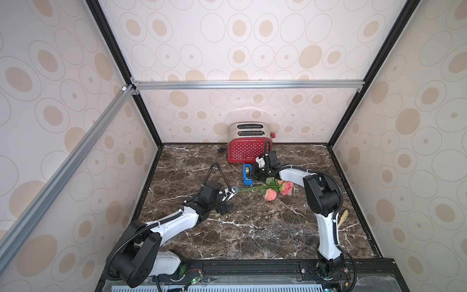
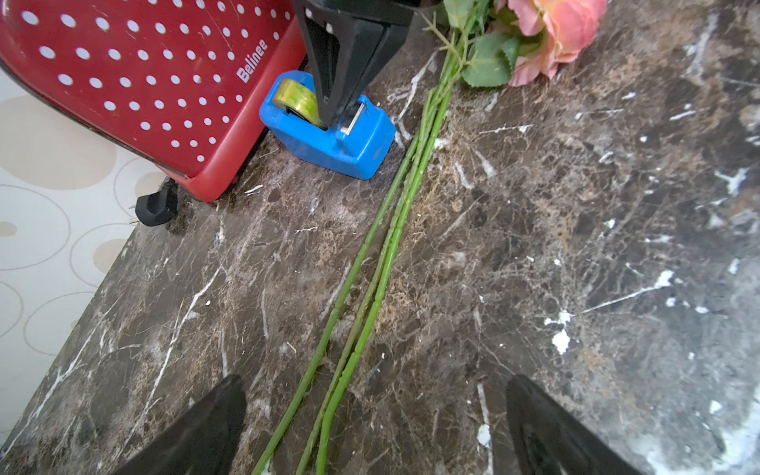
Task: Wrap bouquets with tape
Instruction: Pull the tape from the tape cutter.
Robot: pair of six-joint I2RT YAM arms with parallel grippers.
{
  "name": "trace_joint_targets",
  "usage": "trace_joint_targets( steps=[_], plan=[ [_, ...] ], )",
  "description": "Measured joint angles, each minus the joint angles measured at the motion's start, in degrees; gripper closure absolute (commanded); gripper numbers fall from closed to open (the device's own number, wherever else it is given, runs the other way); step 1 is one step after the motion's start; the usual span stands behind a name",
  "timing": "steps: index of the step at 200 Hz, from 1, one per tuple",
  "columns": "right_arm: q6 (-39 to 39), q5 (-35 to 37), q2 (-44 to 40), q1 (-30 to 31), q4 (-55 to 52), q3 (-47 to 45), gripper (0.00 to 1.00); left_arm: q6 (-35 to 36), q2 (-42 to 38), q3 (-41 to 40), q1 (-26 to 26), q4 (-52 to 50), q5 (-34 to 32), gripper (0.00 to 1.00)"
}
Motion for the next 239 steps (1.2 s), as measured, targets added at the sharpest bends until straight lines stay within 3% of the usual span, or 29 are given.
trace_joint_targets(
  steps=[83,195,239],
  plan=[
    [0.94,-0.87,-3.32,0.02,3.26,-4.81,1.0,2.38,3.04,1.38,-0.07,0.04,-0.31,0.05],
    [0.81,-1.73,-7.43,1.03,3.17,-7.1,1.0,11.61,14.91,8.2,-0.26,1.99,0.24,0.09],
    [-0.17,-1.66,-8.68,1.05,1.49,-7.82,1.0,14.84,18.82,11.37,-0.24,2.21,1.92,0.15]
  ],
)
